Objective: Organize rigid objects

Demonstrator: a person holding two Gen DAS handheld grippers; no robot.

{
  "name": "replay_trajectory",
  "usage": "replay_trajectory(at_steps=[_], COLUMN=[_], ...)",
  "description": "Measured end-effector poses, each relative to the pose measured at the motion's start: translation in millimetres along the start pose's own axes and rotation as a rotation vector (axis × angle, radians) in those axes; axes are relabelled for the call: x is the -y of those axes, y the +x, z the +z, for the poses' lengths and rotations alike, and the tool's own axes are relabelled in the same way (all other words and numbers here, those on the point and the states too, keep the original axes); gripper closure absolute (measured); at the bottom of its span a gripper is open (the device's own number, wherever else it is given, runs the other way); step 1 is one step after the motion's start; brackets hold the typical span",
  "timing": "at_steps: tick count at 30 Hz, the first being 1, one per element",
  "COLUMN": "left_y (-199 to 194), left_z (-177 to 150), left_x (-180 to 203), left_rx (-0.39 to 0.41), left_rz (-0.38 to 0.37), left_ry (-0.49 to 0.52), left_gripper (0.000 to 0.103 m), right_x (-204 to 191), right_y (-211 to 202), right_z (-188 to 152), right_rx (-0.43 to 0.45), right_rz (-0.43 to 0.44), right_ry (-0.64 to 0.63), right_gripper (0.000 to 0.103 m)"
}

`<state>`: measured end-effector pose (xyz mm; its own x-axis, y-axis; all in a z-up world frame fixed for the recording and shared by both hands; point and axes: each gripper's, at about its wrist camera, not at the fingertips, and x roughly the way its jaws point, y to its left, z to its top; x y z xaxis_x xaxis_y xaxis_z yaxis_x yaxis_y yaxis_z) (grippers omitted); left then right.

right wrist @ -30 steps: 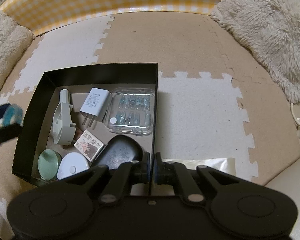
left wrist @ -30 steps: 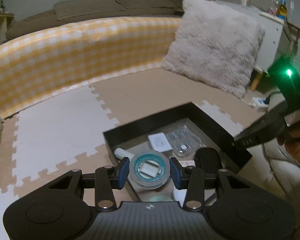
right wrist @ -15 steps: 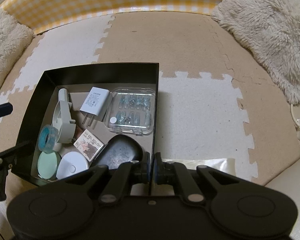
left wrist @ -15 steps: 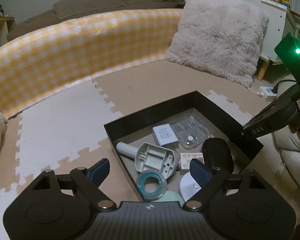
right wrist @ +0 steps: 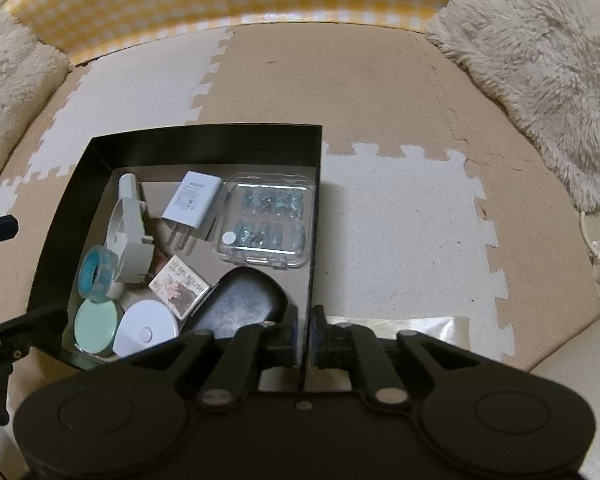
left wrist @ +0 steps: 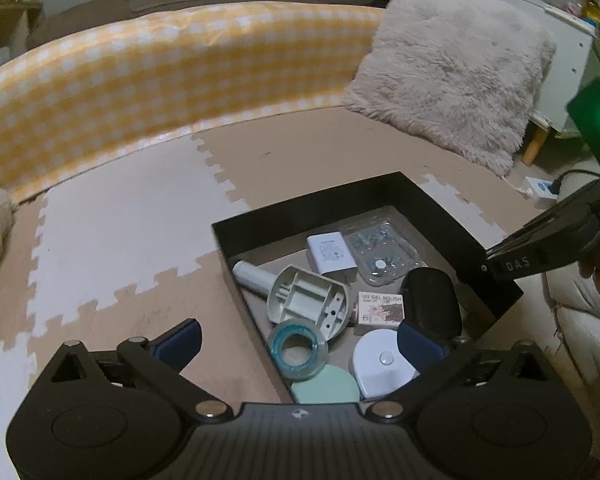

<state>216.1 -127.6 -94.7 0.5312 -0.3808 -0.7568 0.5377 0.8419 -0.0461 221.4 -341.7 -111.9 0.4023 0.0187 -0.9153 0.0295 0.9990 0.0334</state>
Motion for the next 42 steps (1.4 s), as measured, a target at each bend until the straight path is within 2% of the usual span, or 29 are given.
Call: replay_trajectory(at_steps=[2, 4, 8, 12, 20, 36, 42], left_y=[-6, -14, -34, -56, -99, -184, -200], left_z=[-1, -1, 0, 0, -2, -33, -49], left_x=[-2, -2, -3, -1, -1, 9, 17], left_rx=[0.004, 0.017, 0.041, 0.073, 0.133, 0.272, 0.298], left_rz=[0.016, 0.033, 0.047, 0.064, 0.087, 0.13, 0.162], left_ry=[-0.02, -0.037, -0.079, -0.108, -0.148, -0.189, -0.179], left_gripper=[0.0, 0.0, 0.0, 0.0, 0.0, 0.0, 0.0], right_x=[-1, -2, -4, -11, -30, -41, -49], right_y=[-8, -18, -39, -63, -122, -204, -219], right_z=[0, 0, -3, -9, -27, -99, -130], right_rx=[0.025, 0.055, 0.103, 0.153, 0.276, 0.481, 0.537], right_rz=[-0.003, -0.006, -0.007, -0.009, 0.001, -0.054, -0.063], right_ry=[-0.001, 0.013, 0.033, 0.037, 0.052, 0.059, 0.047], right_gripper=[0.086, 0.083, 0.065, 0.058, 0.034, 0.02, 0.009])
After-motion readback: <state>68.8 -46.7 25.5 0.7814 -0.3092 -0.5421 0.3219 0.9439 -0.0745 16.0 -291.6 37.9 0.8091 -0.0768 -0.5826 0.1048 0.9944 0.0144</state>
